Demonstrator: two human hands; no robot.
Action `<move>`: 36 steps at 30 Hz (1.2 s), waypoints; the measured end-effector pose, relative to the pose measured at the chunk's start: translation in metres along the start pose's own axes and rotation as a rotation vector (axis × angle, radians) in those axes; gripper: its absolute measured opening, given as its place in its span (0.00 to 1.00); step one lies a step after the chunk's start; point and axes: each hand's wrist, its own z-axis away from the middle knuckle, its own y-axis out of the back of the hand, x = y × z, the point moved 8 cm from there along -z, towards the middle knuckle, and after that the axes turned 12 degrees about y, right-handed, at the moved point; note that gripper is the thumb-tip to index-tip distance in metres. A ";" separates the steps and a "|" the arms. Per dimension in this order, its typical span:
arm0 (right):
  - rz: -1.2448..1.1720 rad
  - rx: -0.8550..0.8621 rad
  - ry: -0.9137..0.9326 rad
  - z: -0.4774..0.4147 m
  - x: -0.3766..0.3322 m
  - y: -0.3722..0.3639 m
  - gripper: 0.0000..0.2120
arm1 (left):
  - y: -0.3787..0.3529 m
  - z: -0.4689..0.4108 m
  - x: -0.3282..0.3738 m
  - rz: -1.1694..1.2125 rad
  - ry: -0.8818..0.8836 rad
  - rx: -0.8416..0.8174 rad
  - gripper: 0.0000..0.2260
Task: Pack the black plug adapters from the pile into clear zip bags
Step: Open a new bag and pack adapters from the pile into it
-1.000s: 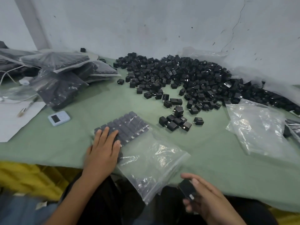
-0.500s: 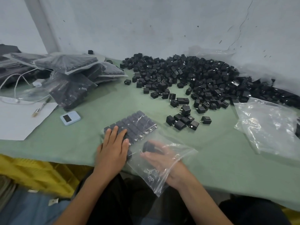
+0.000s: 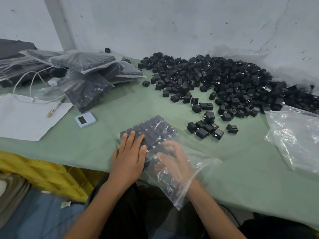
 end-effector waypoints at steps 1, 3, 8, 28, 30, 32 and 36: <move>-0.018 -0.010 0.021 -0.001 -0.002 -0.002 0.13 | 0.000 0.000 0.000 -0.002 0.000 0.000 0.22; 0.008 -0.024 0.067 -0.001 -0.004 -0.002 0.15 | 0.000 0.001 0.000 -0.009 -0.004 0.001 0.22; 0.246 -0.059 0.061 0.004 0.004 0.005 0.21 | 0.000 0.001 0.000 -0.007 -0.006 -0.007 0.22; 0.582 -0.038 0.152 0.014 0.002 -0.005 0.09 | 0.003 0.003 0.002 -0.013 -0.015 -0.008 0.22; 0.544 -0.026 0.151 0.014 0.005 -0.004 0.09 | 0.003 0.003 0.002 -0.014 -0.017 -0.008 0.23; 0.506 -0.023 0.156 0.014 0.005 -0.005 0.08 | 0.002 0.003 0.002 -0.012 -0.017 -0.008 0.23; 0.604 -0.131 0.238 0.009 -0.001 -0.012 0.17 | 0.002 0.003 0.002 -0.006 -0.018 -0.008 0.22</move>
